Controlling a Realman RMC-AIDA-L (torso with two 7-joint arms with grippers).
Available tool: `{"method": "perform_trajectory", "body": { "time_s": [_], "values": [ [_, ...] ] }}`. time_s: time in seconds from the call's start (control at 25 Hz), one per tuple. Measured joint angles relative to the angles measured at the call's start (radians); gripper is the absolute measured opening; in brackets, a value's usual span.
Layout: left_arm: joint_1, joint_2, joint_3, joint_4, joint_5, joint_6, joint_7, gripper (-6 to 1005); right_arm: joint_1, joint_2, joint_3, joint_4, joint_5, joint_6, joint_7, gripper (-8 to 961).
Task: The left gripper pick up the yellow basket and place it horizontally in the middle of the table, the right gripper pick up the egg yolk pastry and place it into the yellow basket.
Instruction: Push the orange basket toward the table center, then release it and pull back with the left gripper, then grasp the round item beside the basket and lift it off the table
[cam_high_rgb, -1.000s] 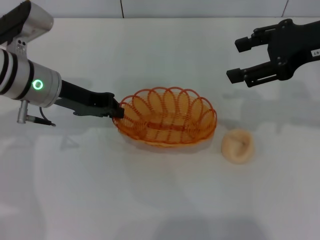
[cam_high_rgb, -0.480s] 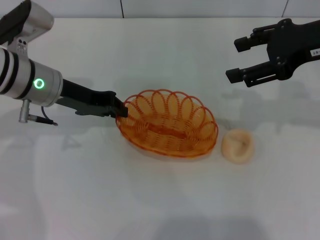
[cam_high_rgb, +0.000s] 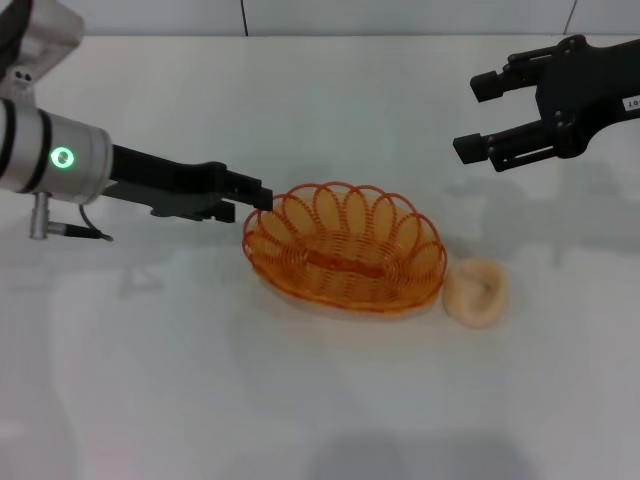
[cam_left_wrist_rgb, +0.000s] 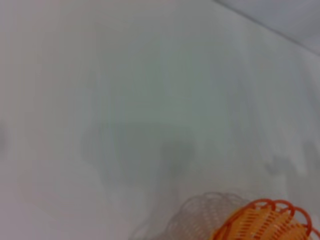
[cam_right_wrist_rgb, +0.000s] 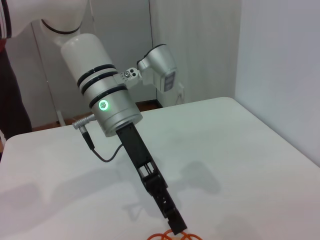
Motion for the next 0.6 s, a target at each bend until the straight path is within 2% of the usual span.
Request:
{"method": "perform_trajectory", "body": {
  "time_s": [0.28, 0.36, 0.44, 0.6],
  "values": [
    [0.062, 0.027, -0.055, 0.075, -0.019, 0.005, 0.006, 663, -0.004, -0.001, 0.002, 0.001, -0.001, 0.007, 0.004, 768],
    [0.078, 0.034, -0.096, 0.111, -0.033, 0.007, 0.027, 757, -0.004, -0.002, 0.003, 0.002, -0.004, 0.008, 0.010, 768],
    [0.093, 0.043, -0.166, 0.149, -0.079, 0.017, 0.088, 893, -0.005, -0.004, 0.003, 0.002, -0.010, 0.008, 0.025, 768],
    [0.114, 0.071, -0.264, 0.169, -0.216, 0.020, 0.201, 891, -0.006, -0.009, 0.003, 0.002, -0.014, 0.007, 0.055, 768]
  ]
}}
